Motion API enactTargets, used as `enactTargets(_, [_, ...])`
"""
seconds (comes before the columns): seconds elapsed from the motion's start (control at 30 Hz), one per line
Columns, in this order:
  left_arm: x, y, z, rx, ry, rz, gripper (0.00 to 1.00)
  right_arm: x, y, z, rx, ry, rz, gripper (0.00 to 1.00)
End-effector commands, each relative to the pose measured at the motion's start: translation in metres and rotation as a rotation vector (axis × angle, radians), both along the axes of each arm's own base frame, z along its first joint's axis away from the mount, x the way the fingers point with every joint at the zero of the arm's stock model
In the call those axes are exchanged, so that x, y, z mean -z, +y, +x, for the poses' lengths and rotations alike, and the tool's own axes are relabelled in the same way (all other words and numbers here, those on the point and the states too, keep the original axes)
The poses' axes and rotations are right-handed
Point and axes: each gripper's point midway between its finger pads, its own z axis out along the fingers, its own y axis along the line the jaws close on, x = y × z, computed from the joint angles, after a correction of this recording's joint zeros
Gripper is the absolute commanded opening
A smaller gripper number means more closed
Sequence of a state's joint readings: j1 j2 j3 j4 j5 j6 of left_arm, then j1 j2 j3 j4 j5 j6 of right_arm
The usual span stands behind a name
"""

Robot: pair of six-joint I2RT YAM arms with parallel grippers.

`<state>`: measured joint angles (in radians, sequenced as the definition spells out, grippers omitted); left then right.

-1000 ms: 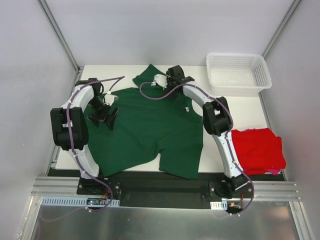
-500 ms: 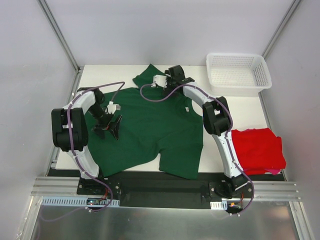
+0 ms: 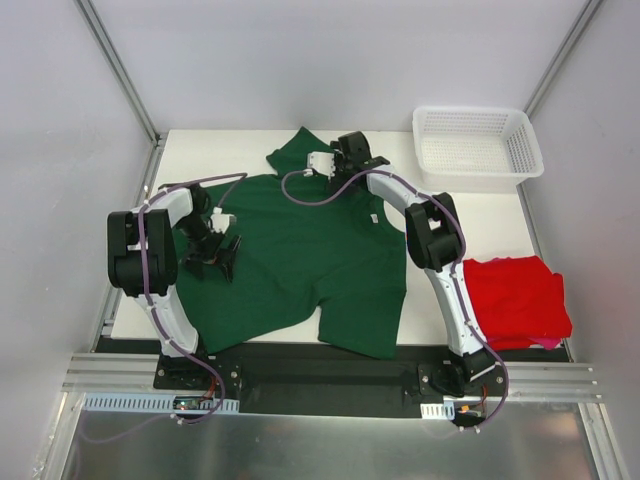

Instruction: Fold and stack the t-shirts

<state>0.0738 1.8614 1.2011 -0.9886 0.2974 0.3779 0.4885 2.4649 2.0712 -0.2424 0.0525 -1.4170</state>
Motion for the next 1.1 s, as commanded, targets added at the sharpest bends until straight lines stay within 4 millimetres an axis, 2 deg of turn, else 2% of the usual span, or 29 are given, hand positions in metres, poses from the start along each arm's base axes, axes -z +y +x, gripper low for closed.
enactTargets(0.0, [0.007,0.028,0.015,-0.018,-0.034,0.120,0.99,-0.022,-0.016,0.015,0.023,-0.063,-0.026,0.96])
enactTargets(0.07, [0.008,0.037,0.020,-0.016,-0.042,0.152,0.99,-0.022,-0.020,0.021,0.031,-0.076,-0.040,0.96])
enactTargets(0.2, [0.002,0.053,0.046,-0.005,-0.097,0.203,0.99,-0.017,-0.031,0.027,0.034,-0.083,-0.076,0.96])
enactTargets(0.33, [-0.006,0.060,0.069,0.009,-0.150,0.226,0.99,-0.011,-0.053,0.036,0.062,-0.088,-0.116,0.96])
enactTargets(0.4, [-0.010,0.062,0.081,0.010,-0.172,0.232,0.99,-0.007,-0.057,0.037,0.068,-0.079,-0.123,0.96])
enactTargets(0.5, [-0.013,0.065,0.091,0.018,-0.189,0.244,0.99,0.000,-0.064,0.033,0.072,-0.057,-0.146,0.96])
enactTargets(0.77, [-0.019,0.069,0.100,0.041,-0.216,0.258,0.99,0.027,-0.088,0.012,0.108,0.036,-0.211,0.96])
enactTargets(0.93, [-0.027,0.072,0.108,0.054,-0.253,0.265,0.99,0.032,-0.106,-0.001,0.139,0.075,-0.257,0.96])
enactTargets(1.07, [-0.039,0.077,0.114,0.075,-0.295,0.290,0.99,0.037,-0.129,-0.006,0.180,0.100,-0.312,0.96])
